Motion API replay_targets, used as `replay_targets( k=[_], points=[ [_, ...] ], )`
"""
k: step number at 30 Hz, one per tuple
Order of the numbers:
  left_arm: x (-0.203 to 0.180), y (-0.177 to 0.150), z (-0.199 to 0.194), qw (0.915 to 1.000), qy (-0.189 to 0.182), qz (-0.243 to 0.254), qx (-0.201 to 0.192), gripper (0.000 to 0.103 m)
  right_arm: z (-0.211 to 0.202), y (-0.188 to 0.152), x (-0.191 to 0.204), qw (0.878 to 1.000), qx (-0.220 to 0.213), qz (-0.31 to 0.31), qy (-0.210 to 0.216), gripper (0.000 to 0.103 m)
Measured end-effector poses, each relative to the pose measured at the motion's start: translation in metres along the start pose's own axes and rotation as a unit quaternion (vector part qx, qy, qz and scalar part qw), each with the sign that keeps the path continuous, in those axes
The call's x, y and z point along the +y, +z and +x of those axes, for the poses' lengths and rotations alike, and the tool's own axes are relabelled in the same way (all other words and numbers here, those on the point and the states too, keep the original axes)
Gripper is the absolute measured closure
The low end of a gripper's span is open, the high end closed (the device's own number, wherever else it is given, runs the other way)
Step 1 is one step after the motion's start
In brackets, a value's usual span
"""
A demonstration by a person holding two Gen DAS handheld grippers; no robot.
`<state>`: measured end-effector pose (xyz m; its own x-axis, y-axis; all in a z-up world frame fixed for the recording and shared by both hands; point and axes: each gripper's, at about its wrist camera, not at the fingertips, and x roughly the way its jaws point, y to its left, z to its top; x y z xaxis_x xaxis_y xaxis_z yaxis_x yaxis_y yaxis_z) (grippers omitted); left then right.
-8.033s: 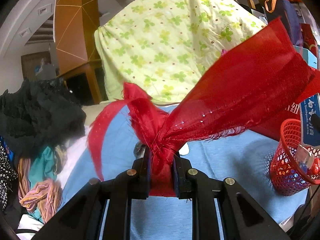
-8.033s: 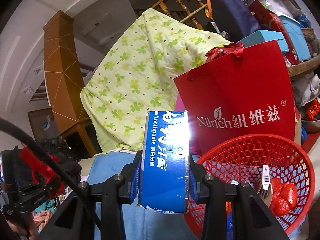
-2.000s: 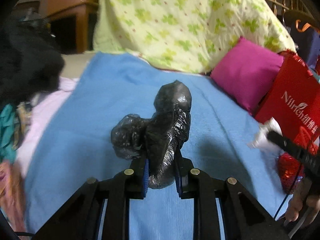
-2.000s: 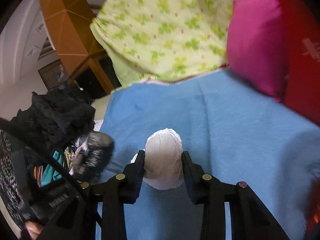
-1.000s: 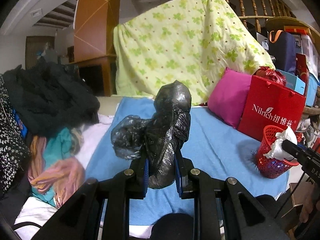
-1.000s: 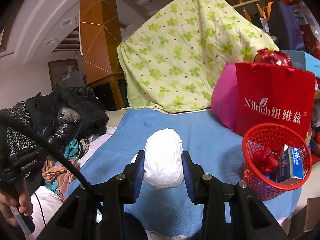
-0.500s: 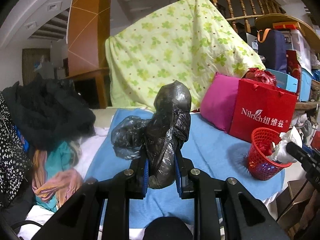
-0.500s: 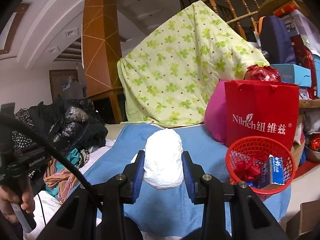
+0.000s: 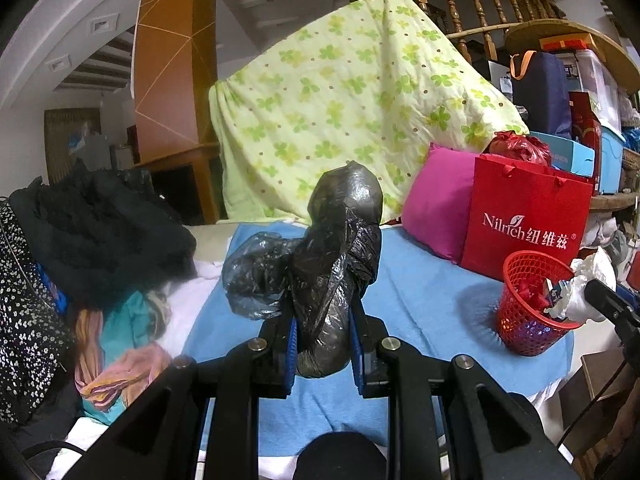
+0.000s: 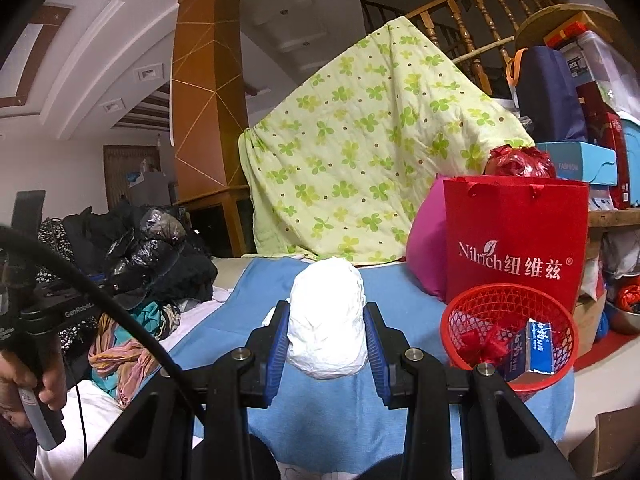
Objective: Collect trash
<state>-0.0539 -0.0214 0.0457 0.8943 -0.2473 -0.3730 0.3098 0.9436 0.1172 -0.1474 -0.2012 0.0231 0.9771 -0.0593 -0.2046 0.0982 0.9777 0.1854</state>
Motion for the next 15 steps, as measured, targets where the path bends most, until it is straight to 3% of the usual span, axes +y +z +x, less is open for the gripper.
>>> replay_targets(
  k=[15],
  points=[
    [0.0032, -0.0067, -0.0016, 0.9999, 0.009, -0.010, -0.007, 0.080, -0.0032, 0.0009, 0.0014, 1.000, -0.006, 0.003, -0.005, 0.064]
  ],
)
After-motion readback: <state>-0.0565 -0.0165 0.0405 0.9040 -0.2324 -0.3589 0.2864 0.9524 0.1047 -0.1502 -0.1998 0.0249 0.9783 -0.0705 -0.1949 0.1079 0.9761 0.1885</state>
